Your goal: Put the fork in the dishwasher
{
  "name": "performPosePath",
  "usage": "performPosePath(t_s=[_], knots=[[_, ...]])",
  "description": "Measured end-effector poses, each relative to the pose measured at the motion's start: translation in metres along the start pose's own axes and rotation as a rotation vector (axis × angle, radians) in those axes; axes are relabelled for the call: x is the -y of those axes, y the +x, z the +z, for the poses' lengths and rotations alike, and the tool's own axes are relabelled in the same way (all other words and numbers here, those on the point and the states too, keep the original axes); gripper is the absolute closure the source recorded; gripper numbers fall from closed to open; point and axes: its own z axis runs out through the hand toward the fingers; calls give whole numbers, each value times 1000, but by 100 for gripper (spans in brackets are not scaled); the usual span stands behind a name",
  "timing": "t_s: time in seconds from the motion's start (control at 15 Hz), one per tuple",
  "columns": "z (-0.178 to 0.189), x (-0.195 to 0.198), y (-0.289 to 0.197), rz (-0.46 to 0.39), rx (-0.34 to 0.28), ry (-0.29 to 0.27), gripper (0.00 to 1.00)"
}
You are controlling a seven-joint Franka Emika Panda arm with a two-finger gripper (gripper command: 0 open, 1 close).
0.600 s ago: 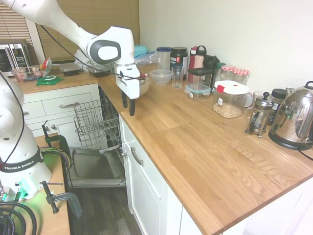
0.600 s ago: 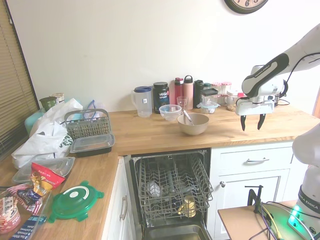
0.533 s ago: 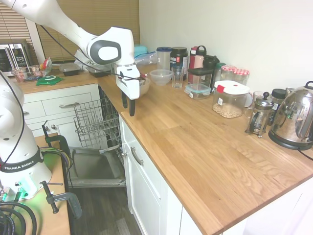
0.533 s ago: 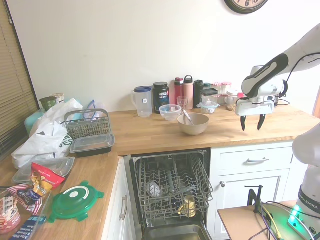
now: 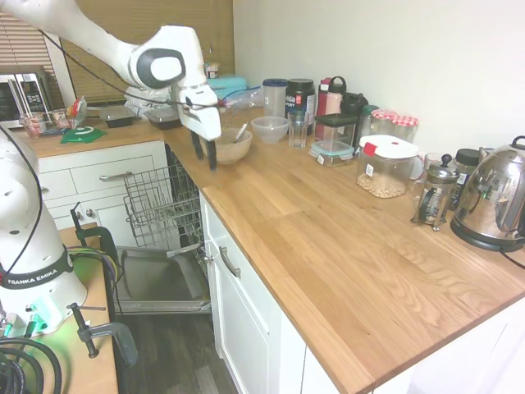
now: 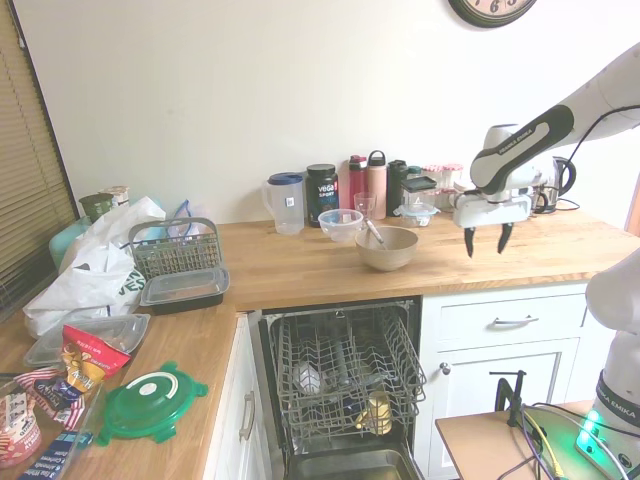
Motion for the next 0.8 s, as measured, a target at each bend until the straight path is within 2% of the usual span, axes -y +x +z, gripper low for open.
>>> performPosePath(t_s=[0.2,0.33,0.47,0.67,0.8], knots=[[-87,45,-51,-87,-123,61,0],[-106,80,-52,-118,-136,72,0],[-83,114,-35,-136,-109,57,0],[-40,170,-17,-179,-95,79,0],[-10,203,-11,-176,-92,72,0]])
